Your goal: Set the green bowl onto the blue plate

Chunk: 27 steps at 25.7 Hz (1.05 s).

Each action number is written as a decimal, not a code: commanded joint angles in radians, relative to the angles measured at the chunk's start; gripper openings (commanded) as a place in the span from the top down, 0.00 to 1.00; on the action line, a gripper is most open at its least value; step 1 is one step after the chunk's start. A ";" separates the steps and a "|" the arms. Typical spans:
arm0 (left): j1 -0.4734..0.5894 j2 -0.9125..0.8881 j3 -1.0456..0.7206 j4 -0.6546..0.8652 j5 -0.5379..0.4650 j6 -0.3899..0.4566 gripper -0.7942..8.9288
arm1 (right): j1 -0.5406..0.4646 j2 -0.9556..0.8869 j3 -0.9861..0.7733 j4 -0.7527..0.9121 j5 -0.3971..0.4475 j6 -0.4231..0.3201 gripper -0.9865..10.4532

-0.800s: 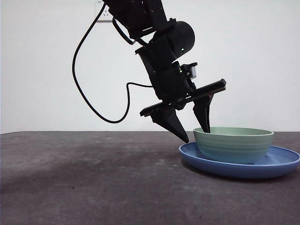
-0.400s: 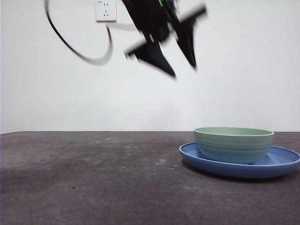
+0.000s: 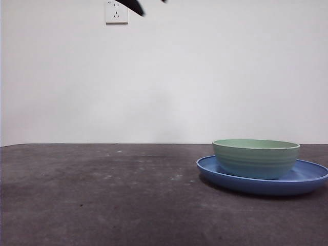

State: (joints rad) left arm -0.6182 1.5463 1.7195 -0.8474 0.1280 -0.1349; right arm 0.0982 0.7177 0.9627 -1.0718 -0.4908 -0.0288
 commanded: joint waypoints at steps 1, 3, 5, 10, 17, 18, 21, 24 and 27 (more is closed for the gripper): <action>0.006 -0.082 -0.097 0.010 -0.002 0.031 0.65 | 0.004 0.006 0.021 0.009 0.002 0.003 0.60; 0.016 -0.165 -0.191 0.029 -0.002 0.045 0.65 | 0.004 0.006 0.021 0.009 0.002 0.003 0.60; 0.022 -0.241 -0.275 0.035 0.002 0.058 0.65 | 0.004 0.006 0.021 0.009 0.002 0.003 0.60; 0.023 -0.421 -0.458 0.037 0.080 0.079 0.65 | 0.004 0.006 0.021 0.009 0.002 0.003 0.60; 0.023 -0.602 -0.637 0.035 0.302 0.108 0.66 | 0.004 0.006 0.021 0.008 0.002 0.003 0.60; 0.023 -0.618 -0.651 0.032 0.329 0.109 0.66 | 0.004 0.006 0.021 0.008 0.001 0.003 0.60; 0.023 -0.643 -0.672 0.031 0.352 0.108 0.66 | 0.004 0.006 0.021 0.008 0.002 0.006 0.60; 0.023 -0.645 -0.672 0.031 0.353 0.108 0.66 | 0.004 0.006 0.021 0.008 0.002 0.018 0.60; 0.023 -0.644 -0.672 0.033 0.352 0.109 0.66 | 0.004 0.006 0.021 0.008 0.002 0.025 0.60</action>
State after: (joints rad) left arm -0.5900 0.8955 1.0412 -0.8268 0.4751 -0.0414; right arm 0.0982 0.7177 0.9627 -1.0721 -0.4904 -0.0189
